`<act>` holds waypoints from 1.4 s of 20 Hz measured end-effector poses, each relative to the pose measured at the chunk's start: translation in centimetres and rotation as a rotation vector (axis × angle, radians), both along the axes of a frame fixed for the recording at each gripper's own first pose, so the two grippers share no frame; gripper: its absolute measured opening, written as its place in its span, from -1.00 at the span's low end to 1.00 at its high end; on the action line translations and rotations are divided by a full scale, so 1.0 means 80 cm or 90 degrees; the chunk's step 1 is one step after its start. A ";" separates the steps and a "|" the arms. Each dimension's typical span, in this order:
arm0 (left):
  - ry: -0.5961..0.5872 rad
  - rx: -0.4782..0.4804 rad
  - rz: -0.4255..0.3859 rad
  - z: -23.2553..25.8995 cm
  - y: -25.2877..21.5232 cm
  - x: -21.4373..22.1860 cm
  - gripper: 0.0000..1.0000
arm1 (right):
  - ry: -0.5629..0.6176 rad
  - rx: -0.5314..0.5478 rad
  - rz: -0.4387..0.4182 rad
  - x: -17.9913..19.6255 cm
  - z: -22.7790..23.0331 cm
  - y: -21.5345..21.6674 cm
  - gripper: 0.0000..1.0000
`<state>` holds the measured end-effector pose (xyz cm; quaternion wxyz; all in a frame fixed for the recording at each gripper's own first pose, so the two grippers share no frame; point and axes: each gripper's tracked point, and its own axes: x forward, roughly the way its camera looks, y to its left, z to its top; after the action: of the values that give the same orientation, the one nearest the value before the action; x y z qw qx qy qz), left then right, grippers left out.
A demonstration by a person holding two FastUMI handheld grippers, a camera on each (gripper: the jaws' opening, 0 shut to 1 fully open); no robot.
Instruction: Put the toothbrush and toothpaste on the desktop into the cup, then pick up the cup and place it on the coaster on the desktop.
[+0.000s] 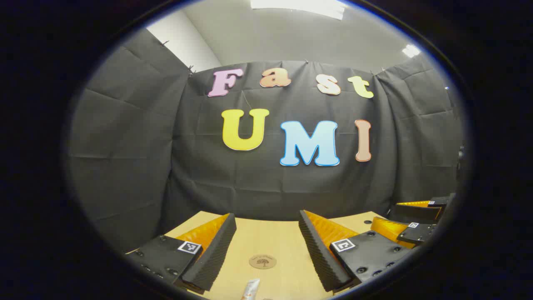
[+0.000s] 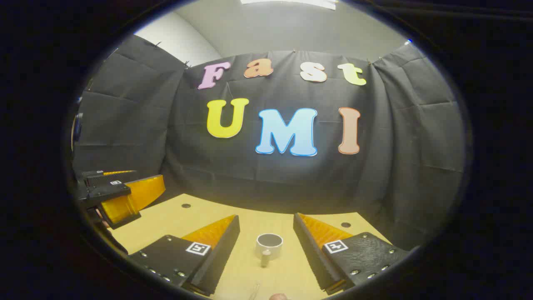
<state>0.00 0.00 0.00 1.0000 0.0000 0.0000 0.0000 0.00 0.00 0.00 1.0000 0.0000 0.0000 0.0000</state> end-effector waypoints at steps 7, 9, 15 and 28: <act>0.019 -0.001 -0.012 -0.010 -0.006 0.004 0.94 | -0.001 -0.009 0.006 -0.004 0.001 0.002 0.68; 0.023 0.002 -0.011 -0.012 -0.004 0.007 0.94 | -0.001 -0.022 -0.002 -0.004 -0.001 -0.002 0.67; 0.027 -0.005 -0.005 -0.012 0.004 0.016 0.94 | -0.002 -0.054 -0.003 0.000 -0.005 0.004 0.68; 0.116 0.016 -0.019 -0.069 0.019 0.031 0.94 | 0.073 -0.040 0.012 0.014 -0.043 0.024 0.68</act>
<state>2.51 1.50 -5.56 0.9957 0.0129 0.0908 -0.0148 1.13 1.92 -3.47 0.9978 -0.0313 0.0572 0.0094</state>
